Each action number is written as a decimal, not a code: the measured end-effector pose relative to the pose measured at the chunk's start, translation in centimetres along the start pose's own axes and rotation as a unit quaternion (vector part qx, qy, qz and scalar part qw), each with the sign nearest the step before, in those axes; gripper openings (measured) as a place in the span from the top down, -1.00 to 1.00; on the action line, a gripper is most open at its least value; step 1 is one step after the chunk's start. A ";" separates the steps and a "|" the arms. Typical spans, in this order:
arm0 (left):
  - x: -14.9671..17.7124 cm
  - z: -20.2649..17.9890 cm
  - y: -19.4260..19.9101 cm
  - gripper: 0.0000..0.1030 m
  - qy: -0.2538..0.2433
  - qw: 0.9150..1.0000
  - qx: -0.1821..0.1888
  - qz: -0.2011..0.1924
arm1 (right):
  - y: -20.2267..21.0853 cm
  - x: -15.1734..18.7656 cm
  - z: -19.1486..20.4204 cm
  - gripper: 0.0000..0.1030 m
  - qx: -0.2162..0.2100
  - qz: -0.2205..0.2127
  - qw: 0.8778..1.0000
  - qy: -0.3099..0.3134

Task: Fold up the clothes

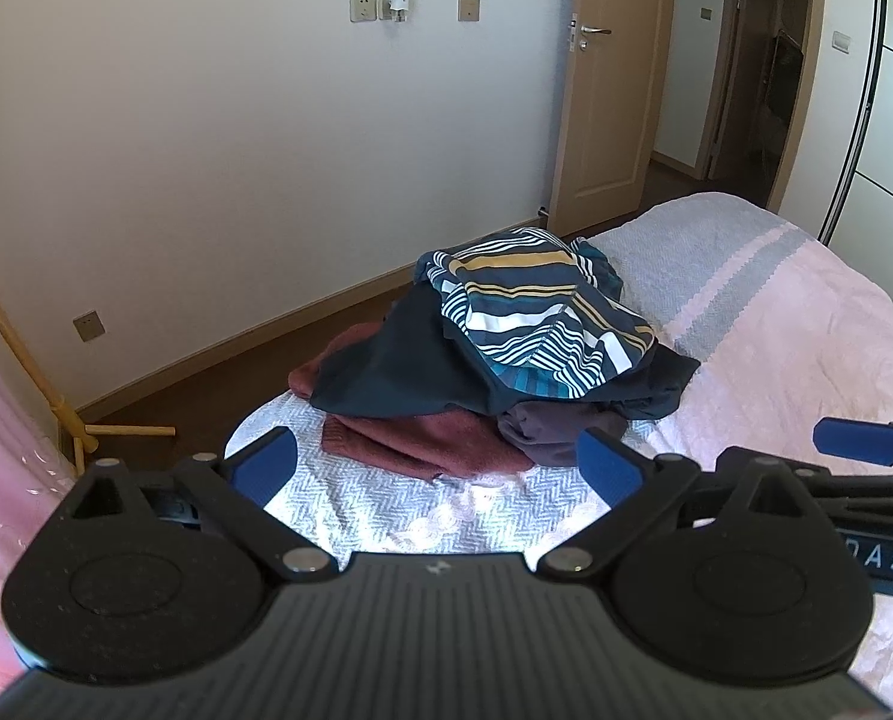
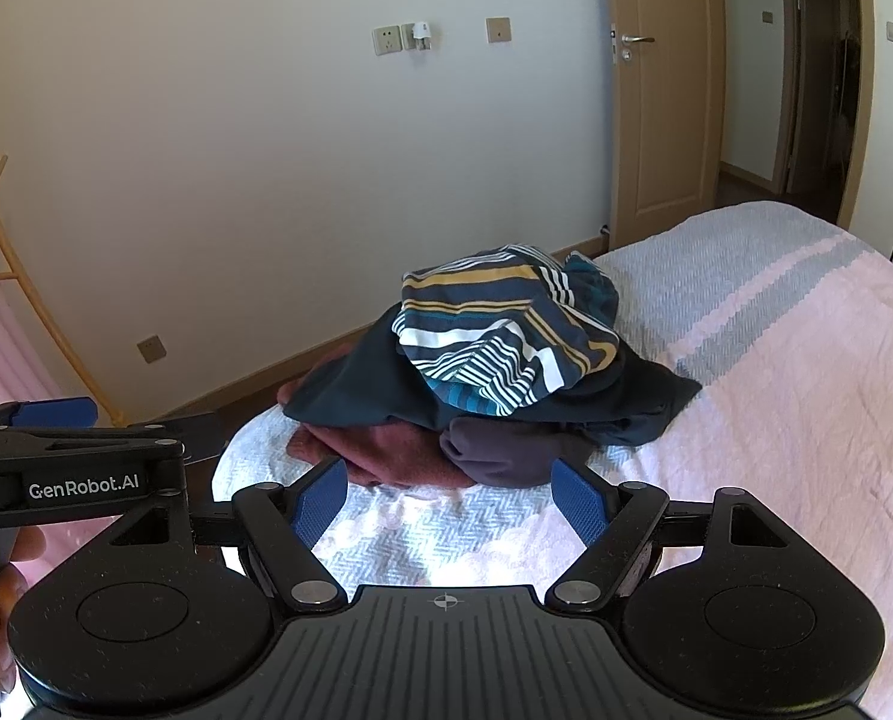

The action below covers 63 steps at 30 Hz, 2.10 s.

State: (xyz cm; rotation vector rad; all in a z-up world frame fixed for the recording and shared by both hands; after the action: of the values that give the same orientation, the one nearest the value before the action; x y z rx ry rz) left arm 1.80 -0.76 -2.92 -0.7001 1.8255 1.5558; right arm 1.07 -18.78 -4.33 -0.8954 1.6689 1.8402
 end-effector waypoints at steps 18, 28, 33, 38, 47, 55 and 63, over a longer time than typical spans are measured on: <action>0.5 -1.2 -0.8 -0.92 -0.004 1.000 0.003 0.004 | -0.3 0.0 -0.9 -0.52 -0.005 0.003 1.000 -0.005; 0.6 -1.5 -0.8 -0.92 -0.004 1.000 0.003 0.007 | -0.3 0.0 -1.3 -0.52 -0.008 0.004 1.000 -0.006; 0.6 -1.9 -0.8 -0.92 -0.003 1.000 0.001 0.009 | -0.3 0.0 -1.6 -0.52 -0.010 0.005 1.000 -0.006; 0.7 -2.2 -0.8 -0.92 0.000 1.000 -0.003 0.011 | -0.4 0.0 -2.0 -0.52 -0.015 0.007 1.000 -0.005; 0.9 -3.1 -0.7 -0.92 0.003 1.000 -0.014 0.013 | -0.5 0.1 -2.9 -0.52 -0.026 0.009 1.000 -0.001; 1.1 -3.9 -0.6 -0.92 0.008 1.000 -0.026 0.013 | -0.6 0.3 -4.0 -0.52 -0.035 0.013 0.999 0.003; 1.5 -4.8 -0.6 -0.92 0.011 0.999 -0.032 0.013 | -0.7 0.5 -5.3 -0.52 -0.044 0.014 0.999 0.010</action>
State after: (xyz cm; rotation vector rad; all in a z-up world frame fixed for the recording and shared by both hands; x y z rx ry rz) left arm 0.70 -5.63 -3.96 -0.7279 1.8136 1.6360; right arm 2.05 -23.97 -5.34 -0.9346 1.6312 1.9415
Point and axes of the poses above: each gripper's, at about its wrist camera, not at the fingertips, and y roughly against the way its jaws point, z to its left, x to its underside, the point moved 3 cm from there along -y, roughly the way its jaws point, and after that the axes turned 9 degrees about x, right-handed, at the moved point
